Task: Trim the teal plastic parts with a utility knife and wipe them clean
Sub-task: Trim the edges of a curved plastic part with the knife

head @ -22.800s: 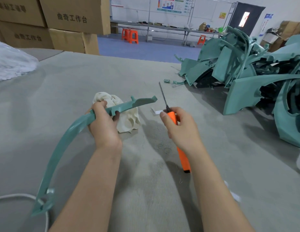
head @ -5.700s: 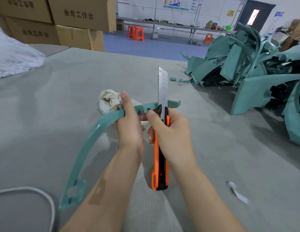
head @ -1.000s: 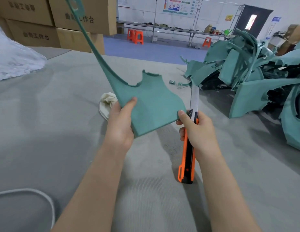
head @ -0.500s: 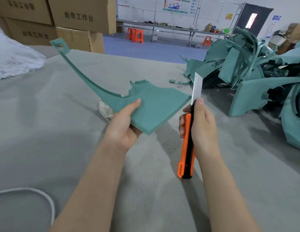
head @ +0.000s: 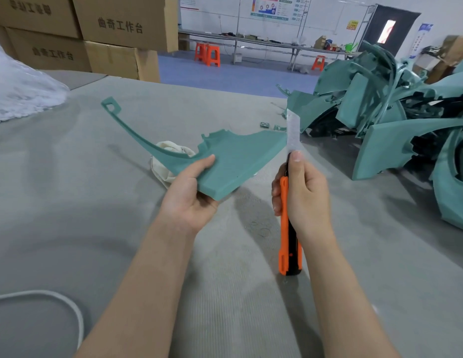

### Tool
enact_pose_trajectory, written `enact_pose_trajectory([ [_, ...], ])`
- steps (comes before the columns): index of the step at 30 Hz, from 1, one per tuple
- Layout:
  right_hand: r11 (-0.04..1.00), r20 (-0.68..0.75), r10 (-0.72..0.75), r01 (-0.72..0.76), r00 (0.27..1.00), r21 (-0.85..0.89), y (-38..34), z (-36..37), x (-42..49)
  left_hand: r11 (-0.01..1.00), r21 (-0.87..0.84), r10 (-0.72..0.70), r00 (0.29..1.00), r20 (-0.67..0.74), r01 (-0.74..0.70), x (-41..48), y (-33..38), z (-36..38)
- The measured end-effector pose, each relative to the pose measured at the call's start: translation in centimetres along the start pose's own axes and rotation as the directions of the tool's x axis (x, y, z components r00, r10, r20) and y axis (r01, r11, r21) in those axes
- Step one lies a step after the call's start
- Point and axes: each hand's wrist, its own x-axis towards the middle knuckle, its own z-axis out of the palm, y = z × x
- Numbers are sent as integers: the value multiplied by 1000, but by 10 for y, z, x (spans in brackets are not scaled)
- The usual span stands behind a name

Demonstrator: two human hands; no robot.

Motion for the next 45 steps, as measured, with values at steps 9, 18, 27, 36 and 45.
enact_pose_trajectory([
  [9, 998, 124, -43, 38, 991, 42, -5, 9, -6, 993, -93, -75, 997, 22, 76, -4, -3, 4],
  [18, 964, 338, -187, 239, 922, -118, -6, 26, -21, 966, -211, -137, 989, 61, 147, -2, 0, 3],
  [27, 987, 138, -149, 155, 979, -32, -8, 11, -12, 959, -255, -113, 992, 61, 125, -3, 4, 1],
  [36, 993, 155, -113, 118, 982, -28, -9, 11, -11, 958, -243, -138, 988, 65, 150, -5, 6, 2],
  [45, 955, 426, -176, 258, 887, -143, -7, 28, -25, 968, -211, -131, 990, 49, 139, -3, 5, 1],
])
